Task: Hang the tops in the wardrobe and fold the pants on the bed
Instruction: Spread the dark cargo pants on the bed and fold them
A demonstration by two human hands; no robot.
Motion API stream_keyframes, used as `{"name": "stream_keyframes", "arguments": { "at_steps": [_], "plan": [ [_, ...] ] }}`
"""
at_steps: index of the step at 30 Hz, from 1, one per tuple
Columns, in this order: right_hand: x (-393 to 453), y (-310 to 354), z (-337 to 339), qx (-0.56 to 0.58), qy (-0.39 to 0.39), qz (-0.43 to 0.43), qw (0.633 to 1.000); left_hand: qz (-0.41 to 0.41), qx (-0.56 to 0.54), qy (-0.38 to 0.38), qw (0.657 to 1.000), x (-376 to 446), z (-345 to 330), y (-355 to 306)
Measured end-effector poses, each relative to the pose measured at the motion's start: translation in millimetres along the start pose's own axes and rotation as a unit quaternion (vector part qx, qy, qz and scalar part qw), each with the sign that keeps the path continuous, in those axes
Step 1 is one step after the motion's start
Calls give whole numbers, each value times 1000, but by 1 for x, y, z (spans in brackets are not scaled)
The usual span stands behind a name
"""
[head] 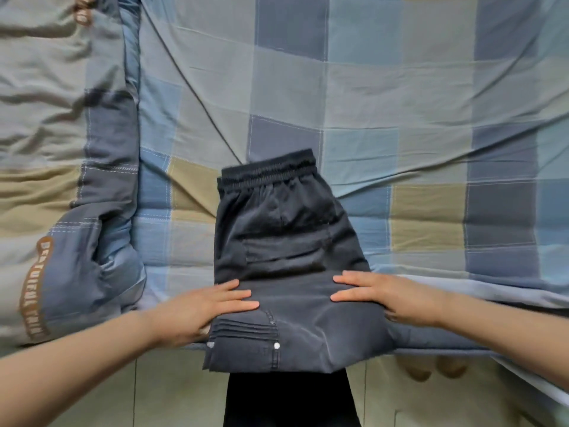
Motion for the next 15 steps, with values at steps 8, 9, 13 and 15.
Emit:
{"name": "stream_keyframes", "arguments": {
  "at_steps": [8, 9, 13, 15],
  "plan": [
    [-8, -16, 50, 419, -324, -255, 809, 242, -550, -291, 744, -20, 42, 7],
    [4, -20, 59, 435, -339, -255, 794, 254, -590, -307, 703, -16, 47, 15],
    [53, -38, 77, 469, -342, -270, 768, 281, -616, -381, 630, 0, 54, 42],
    [65, -54, 75, 432, -350, -301, 775, 300, -613, -423, 596, 4, 45, 49]
  ]
}}
Point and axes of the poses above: each hand's wrist, its own x-axis towards the middle knuckle, its own z-axis out of the back of the hand, y = z × x, the point moved 7 cm from there along x, towards the middle knuckle, and after that the axes turned 3 degrees about -x, right-handed, at the moved point
